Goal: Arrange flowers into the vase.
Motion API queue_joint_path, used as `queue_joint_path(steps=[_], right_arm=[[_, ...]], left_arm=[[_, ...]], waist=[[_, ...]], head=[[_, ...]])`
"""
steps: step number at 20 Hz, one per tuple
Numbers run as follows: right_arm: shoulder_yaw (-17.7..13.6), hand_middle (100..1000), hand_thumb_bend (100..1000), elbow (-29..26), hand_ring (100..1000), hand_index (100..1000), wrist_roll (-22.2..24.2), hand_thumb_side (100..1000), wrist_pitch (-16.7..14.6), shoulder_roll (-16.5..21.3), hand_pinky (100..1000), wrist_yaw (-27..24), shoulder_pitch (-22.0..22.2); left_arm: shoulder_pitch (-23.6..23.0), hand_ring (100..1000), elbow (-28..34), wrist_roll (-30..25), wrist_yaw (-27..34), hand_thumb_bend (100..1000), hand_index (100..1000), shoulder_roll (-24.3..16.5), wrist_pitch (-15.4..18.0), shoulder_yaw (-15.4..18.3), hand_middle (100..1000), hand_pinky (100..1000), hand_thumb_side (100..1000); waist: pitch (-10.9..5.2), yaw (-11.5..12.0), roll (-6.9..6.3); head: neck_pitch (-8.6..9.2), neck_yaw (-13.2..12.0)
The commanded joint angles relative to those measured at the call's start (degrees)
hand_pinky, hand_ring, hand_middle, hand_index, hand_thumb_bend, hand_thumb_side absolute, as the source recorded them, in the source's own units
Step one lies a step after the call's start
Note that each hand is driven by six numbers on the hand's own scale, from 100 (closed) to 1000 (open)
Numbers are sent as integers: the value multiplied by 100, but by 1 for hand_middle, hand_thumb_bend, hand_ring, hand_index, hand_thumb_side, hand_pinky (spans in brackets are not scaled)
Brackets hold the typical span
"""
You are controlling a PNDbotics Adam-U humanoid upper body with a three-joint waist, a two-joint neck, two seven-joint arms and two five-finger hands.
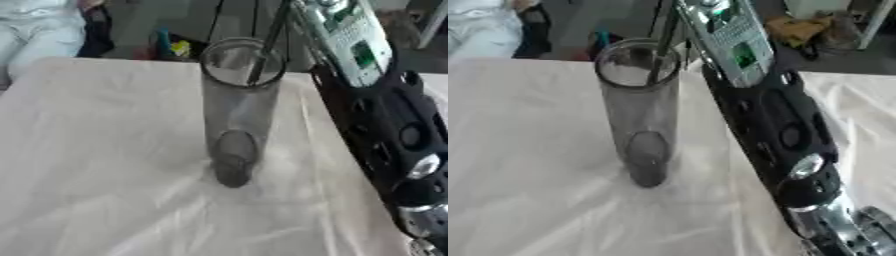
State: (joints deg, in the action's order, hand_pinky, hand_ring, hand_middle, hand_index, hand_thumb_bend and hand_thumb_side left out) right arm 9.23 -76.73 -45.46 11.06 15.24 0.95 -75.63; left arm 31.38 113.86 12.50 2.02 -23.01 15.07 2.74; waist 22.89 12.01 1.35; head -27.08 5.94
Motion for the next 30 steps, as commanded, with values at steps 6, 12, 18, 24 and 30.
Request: queue_joint_path(steps=[6, 12, 18, 24, 30], right_arm=[[-5, 100, 100, 91, 100, 100, -42, 752, -30, -34, 100, 97, -97], [27, 100, 100, 195, 100, 100, 5, 762, -121, -67, 100, 390, -65], [58, 100, 100, 236, 100, 100, 11, 773, -143, -109, 100, 622, -10], [93, 100, 100, 195, 100, 102, -7, 768, -196, -103, 100, 733, 21], [140, 100, 100, 5, 100, 119, -21, 774, -222, -55, 100, 750, 60]], left_arm=[[119, 781, 73, 1, 27, 100, 860, -33, 6, 90, 776, 631, 1000], [131, 777, 73, -8, 38, 100, 860, -25, 7, 92, 776, 632, 1000], [134, 776, 73, -7, 42, 100, 859, -19, 1, 96, 776, 632, 1000], [114, 776, 73, 5, 43, 100, 858, -18, -5, 109, 775, 632, 1000], [108, 775, 73, 21, 40, 100, 858, -21, -22, 116, 774, 633, 1000]], waist=[[-11, 64, 92], [-4, 64, 114], [-10, 63, 118], [-25, 47, 117], [-38, 19, 117]], head=[[100, -14], [123, -2], [161, 39], [155, 24], [155, 0]])
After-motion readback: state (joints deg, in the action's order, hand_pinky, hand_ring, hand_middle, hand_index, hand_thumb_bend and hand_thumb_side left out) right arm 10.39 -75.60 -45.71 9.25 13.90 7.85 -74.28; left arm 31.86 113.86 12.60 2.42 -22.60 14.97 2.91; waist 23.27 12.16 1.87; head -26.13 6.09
